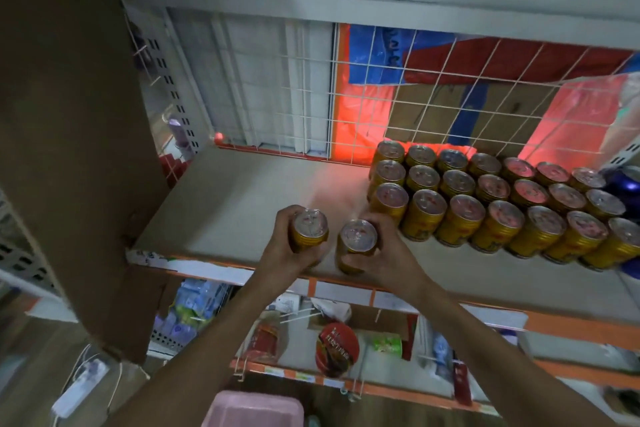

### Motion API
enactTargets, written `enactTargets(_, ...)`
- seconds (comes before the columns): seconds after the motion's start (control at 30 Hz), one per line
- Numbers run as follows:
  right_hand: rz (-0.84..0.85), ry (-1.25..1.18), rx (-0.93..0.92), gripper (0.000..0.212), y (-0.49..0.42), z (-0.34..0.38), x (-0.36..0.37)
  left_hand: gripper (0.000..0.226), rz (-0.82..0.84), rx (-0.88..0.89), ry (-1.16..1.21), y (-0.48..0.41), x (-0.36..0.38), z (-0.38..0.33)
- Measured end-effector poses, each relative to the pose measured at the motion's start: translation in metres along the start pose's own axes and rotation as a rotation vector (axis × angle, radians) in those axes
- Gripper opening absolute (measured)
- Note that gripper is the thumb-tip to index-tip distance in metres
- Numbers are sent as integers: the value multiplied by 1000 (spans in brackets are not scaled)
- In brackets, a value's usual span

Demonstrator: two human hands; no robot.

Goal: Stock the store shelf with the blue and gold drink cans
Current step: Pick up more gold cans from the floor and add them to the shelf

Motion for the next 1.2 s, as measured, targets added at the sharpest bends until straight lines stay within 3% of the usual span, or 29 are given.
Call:
enactTargets(0.13,-7,72,-3,69,1,1,-2,76,57,-2,-27,-7,4,9)
enactTargets(0.3,-11,371,-41,97,9,15,-16,102,93,38,-50,-9,4,14)
enactTargets(0.4,-29,639,-250,89,21,31,-26,99,65,94,-151,-3,-1,10)
enactTargets(0.53,17,766,-411,72,25,36,-24,88,48,247,-420,5,7,-4)
enactTargets(0.8,-60,882,-419,59,18,38,-9,73,12,294,-428,2,3,-5)
enactTargets(1.2,-165,1345,-370,48,-45,44,14,75,31,262,-411,-10,0,3)
Point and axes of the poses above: each hand's wrist, its own y-axis away from the middle knuckle, its own x-axis out of the palm, z = x × y, the point moved 7 cm from there along -y, towards the middle knuckle, and after that the axes turned 9 degrees about y, right-handed, at the moved point
